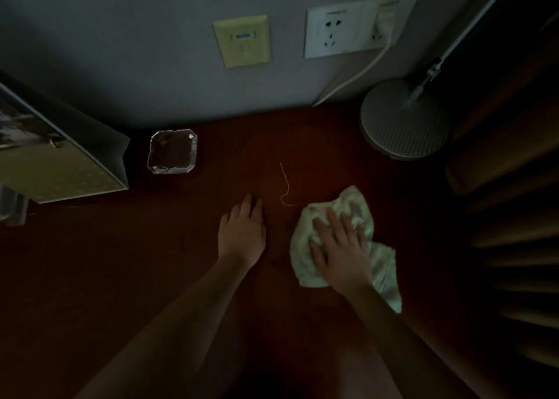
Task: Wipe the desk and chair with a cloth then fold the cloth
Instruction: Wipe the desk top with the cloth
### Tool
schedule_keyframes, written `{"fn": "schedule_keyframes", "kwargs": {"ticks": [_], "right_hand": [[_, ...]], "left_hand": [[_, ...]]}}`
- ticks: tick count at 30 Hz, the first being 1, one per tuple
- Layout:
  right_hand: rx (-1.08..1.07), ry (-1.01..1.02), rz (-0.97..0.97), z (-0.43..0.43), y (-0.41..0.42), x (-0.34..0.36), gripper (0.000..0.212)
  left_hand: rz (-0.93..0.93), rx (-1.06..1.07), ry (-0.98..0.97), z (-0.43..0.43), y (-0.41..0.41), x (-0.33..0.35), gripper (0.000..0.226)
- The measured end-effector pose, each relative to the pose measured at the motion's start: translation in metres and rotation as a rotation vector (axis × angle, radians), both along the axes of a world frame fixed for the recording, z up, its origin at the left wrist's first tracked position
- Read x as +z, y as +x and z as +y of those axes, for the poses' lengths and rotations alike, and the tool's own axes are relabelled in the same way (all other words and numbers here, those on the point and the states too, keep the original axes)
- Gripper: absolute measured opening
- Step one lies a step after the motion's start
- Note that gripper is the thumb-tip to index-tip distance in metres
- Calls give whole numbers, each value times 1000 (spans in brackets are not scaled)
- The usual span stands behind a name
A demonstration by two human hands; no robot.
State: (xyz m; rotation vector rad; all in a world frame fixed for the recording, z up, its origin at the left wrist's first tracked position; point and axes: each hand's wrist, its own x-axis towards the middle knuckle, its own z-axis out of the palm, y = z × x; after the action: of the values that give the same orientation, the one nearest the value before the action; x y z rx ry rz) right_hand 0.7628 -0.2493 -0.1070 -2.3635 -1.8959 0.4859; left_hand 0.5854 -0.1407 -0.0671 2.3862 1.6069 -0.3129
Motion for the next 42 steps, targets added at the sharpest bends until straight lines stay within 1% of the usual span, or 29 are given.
{"fn": "schedule_keyframes", "kwargs": {"ticks": [2, 4, 8, 11, 16, 18, 20, 21, 25, 28, 30, 32, 35, 37, 39, 42], "right_hand": [[-41, -6, -22, 17, 19, 3, 62], [-22, -22, -56, 37, 34, 3, 65], [95, -18, -115, 84, 51, 2, 66], [172, -7, -108, 132, 62, 3, 71], [101, 30, -104, 193, 68, 1, 77], [56, 40, -86, 204, 70, 0, 79], [21, 44, -64, 207, 71, -1, 79], [7, 43, -51, 206, 71, -1, 79], [-47, 13, -24, 178, 70, -1, 76], [-60, 23, -17, 128, 74, -2, 71], [-116, 28, -26, 92, 81, -3, 67], [-255, 47, -56, 56, 91, -5, 66], [-554, -3, -8, 2, 101, -4, 76], [-696, 5, 14, -31, 100, -1, 79], [-733, 0, 12, -58, 91, 4, 76], [-731, -44, -2, -85, 76, 3, 74]], "left_hand": [[-5, -12, 0, 3, 1, 0, 52], [-5, -20, -5, 7, 1, -3, 51], [-37, -23, -5, 18, 4, -7, 49], [-27, -50, 40, 35, 8, -12, 50], [-33, -73, 61, 56, 14, -13, 49], [-40, -73, 60, 60, 16, -11, 45], [-67, -72, 104, 63, 19, -13, 36], [-79, -65, 96, 62, 20, -12, 37], [-39, -49, 24, 55, 20, -6, 48], [-13, -58, 17, 44, 16, -3, 48], [3, -52, -9, 35, 13, 0, 49], [12, -26, -48, 25, 10, 2, 49], [22, -11, -105, 10, 6, 8, 48], [43, -20, -129, 1, 3, 11, 48], [52, -14, -152, -10, -1, 13, 49], [45, -17, -173, -26, -6, 14, 50]]}}
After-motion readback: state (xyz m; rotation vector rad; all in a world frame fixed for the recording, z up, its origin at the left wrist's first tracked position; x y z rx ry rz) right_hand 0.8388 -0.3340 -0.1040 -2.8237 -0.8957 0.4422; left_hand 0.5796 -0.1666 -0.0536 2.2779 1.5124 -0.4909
